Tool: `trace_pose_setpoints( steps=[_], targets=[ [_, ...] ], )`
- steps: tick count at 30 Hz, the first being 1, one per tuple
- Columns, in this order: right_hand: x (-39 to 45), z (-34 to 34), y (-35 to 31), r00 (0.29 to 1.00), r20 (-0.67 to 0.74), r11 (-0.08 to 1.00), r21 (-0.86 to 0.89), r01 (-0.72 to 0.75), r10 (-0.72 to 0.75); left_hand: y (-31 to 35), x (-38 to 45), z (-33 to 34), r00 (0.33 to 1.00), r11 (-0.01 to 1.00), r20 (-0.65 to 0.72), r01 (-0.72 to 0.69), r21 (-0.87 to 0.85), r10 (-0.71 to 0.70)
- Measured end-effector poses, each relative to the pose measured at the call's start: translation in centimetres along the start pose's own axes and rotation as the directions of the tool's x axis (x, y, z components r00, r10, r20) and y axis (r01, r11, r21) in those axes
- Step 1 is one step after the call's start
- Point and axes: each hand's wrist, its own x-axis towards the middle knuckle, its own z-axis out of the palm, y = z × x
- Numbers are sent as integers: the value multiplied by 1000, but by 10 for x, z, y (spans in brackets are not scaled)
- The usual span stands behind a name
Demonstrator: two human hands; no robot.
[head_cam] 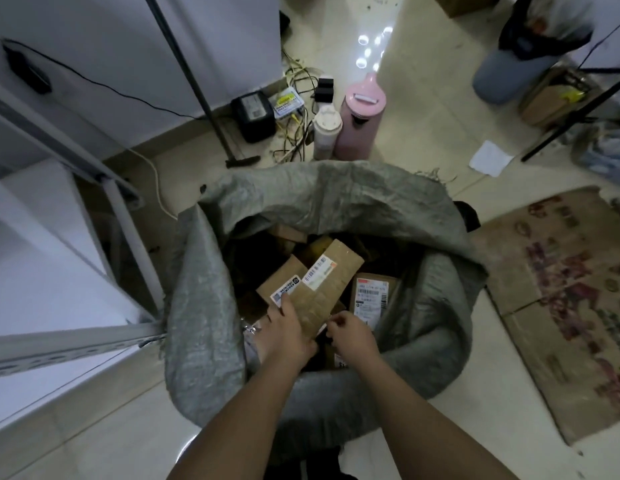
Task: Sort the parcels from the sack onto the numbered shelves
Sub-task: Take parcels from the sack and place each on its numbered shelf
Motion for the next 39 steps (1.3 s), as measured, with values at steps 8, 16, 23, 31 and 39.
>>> trace_pose_setpoints(
  steps=[8, 16, 23, 31, 39],
  targets=[
    [-99, -40, -50, 998, 40, 934, 352, -64, 53, -15, -83, -99, 956, 599, 279, 273, -753, -85],
    [-257, -107, -128, 975, 216, 727, 661, -186, 54, -29, -218, -237, 874, 323, 460, 394, -861, 160],
    [-345, -150, -168, 974, 224, 683, 717, -144, -29, -27, -292, -302, 858, 388, 421, 295, -873, 296],
    [-418, -181, -193, 980, 143, 753, 658, 11, -139, -14, -370, -344, 898, 334, 297, 185, -924, 326],
    [-488, -193, -168, 943, 145, 683, 723, 105, -298, -18, -448, -331, 953, 44, 81, 71, -997, 293]
  ],
)
